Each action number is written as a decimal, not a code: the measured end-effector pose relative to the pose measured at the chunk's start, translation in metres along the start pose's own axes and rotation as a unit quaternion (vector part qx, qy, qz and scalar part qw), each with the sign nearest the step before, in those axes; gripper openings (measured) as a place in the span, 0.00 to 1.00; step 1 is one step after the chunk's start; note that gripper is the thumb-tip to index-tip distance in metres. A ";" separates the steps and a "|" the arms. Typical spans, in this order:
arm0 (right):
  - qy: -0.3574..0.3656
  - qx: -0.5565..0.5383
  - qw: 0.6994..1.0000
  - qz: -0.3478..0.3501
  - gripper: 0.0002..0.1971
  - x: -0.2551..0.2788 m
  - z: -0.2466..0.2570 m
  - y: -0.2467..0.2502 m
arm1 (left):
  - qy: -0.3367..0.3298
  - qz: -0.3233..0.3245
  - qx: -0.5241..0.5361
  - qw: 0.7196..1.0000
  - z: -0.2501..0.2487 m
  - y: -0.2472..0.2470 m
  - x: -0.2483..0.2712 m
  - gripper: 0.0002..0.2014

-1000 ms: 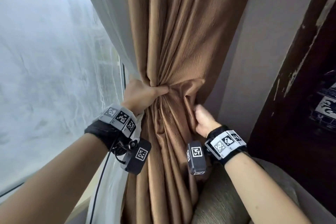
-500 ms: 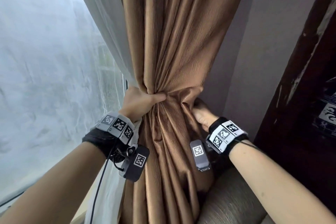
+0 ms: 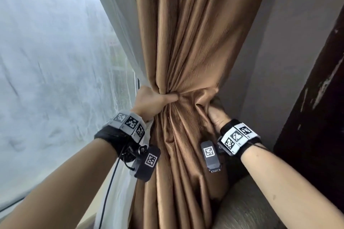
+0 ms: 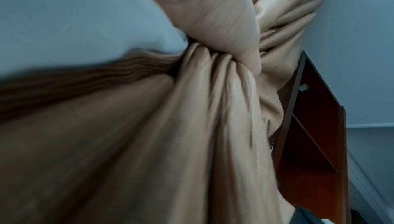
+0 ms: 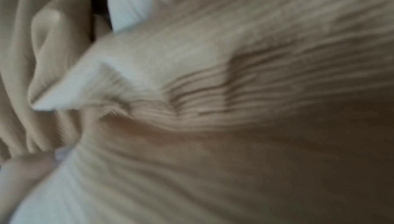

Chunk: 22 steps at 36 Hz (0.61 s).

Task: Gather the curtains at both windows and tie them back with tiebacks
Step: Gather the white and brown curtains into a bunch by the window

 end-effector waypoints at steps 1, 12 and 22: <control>-0.002 -0.018 1.000 -0.006 0.25 -0.003 -0.003 0.003 | -0.001 0.003 -0.004 1.000 0.000 0.000 -0.001 0.25; -0.052 -0.324 0.910 0.252 0.34 0.044 0.020 -0.010 | 0.015 -0.026 -0.020 0.999 0.006 0.002 -0.002 0.31; 0.091 0.152 0.977 0.116 0.66 0.064 0.004 -0.045 | -0.012 0.005 0.041 0.999 -0.006 -0.013 0.019 0.22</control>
Point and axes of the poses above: each hand's wrist, its own x-axis away from the middle knuckle, its own y-axis out of the back of the hand, z = x × y, the point moved 10 cm from there along -x, towards the middle knuckle, and after that the axes turned 5 degrees about -y, right-handed, at the moved point
